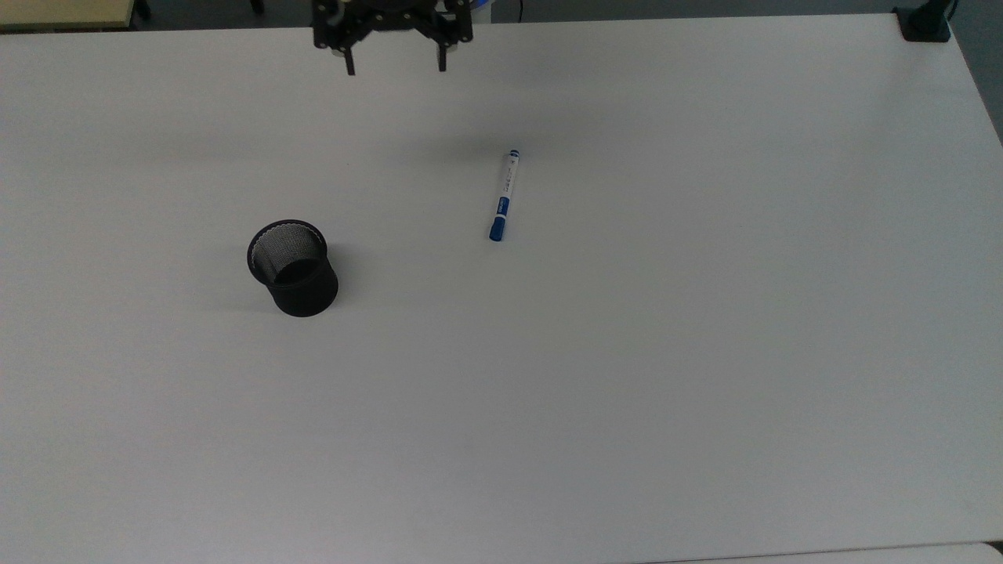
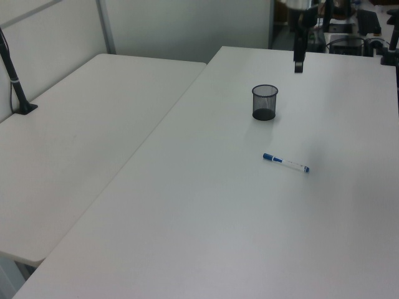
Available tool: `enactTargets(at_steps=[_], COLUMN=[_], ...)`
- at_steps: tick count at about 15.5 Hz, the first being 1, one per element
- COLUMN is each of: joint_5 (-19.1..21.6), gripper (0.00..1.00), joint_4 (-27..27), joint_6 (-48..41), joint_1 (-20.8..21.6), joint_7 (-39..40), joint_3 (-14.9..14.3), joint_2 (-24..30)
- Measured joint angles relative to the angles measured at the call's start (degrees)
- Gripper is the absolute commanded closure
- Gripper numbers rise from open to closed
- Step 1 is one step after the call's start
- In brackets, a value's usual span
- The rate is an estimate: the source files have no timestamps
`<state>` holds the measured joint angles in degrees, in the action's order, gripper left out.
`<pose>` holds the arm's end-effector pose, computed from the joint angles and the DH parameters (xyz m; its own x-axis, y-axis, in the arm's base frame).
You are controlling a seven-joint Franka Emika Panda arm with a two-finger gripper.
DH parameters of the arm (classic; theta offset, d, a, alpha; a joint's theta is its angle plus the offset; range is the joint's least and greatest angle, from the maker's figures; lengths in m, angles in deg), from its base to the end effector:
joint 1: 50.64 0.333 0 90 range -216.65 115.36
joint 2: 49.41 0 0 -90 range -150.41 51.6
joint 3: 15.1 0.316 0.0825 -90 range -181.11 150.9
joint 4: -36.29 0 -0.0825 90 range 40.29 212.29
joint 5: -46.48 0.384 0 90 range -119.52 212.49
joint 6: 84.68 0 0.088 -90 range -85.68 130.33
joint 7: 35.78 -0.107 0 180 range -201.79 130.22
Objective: Insert the marker
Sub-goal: 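Move the open gripper down over the blue-capped white marker, then close the gripper on the marker and lift it off the table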
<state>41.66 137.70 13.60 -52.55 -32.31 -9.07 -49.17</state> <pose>0.5556 0.0323 0.5449 0.9880 0.1437 -0.0559 0.1479 -0.9858 0.0796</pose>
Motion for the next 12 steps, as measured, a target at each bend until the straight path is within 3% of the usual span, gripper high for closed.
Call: enactTargets(at_steps=[5,12], joint_5=[-0.2,-0.4], gripper=[0.0,0.06], joint_4=[3.5,6.4], joint_6=[7.7,21.1], joint_1=[3.0,3.4], joint_7=[-14.0,-20.1], joint_3=[4.2,4.4], joint_2=[-5.7,-14.0])
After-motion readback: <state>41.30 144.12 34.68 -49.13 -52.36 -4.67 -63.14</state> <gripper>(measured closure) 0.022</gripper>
